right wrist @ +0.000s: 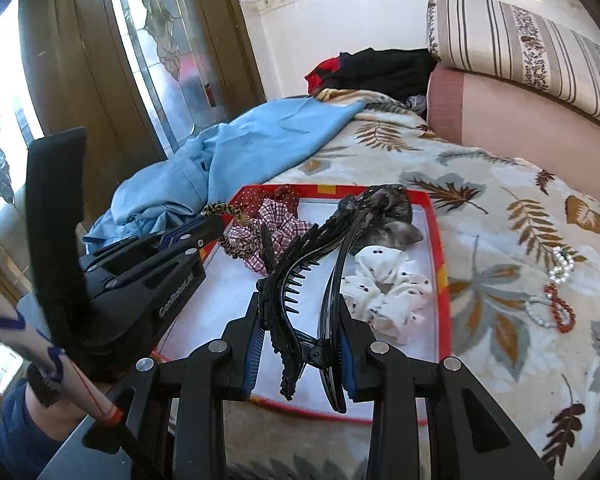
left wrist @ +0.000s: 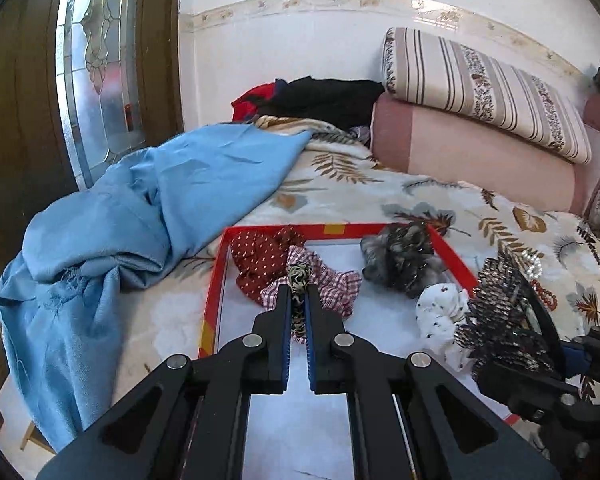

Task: Organize jewelry
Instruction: 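Carry the hair tie and claw clip in both tools over the tray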

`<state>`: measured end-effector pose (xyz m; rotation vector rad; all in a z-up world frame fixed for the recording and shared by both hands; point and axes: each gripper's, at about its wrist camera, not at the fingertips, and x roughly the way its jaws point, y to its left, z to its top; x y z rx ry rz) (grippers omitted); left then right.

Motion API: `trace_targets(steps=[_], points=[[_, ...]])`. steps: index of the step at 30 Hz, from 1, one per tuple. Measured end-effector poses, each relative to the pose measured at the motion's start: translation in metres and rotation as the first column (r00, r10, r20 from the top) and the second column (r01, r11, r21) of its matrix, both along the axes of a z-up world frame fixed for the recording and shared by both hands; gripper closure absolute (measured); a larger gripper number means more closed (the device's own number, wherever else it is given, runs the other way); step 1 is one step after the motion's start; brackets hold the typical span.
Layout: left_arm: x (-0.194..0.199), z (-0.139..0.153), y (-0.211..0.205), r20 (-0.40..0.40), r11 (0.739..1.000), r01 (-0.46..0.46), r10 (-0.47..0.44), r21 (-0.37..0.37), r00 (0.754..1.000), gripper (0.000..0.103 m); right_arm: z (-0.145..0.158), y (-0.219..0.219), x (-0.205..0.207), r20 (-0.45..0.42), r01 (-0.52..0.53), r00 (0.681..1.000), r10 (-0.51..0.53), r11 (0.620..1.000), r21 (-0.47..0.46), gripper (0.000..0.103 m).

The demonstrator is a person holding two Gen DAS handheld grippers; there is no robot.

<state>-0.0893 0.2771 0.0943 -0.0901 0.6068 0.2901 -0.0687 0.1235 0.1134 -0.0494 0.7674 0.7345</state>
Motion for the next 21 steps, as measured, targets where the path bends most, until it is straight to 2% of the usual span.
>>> trace_targets(steps=[6,21], points=[[0.005,-0.004,-0.004,-0.021,0.999,-0.017,0.018,0.037,1.000,0.097,-0.012,0.010,0.013,-0.016,0.012,1.000,-0.012,1.000,-0.029,0.068],[0.015,-0.016,-0.005,-0.086,0.997,-0.043,0.049,0.060,0.995,0.097,-0.045,0.003,0.025,-0.075,0.041,0.996,-0.044,0.998,-0.050,0.068]])
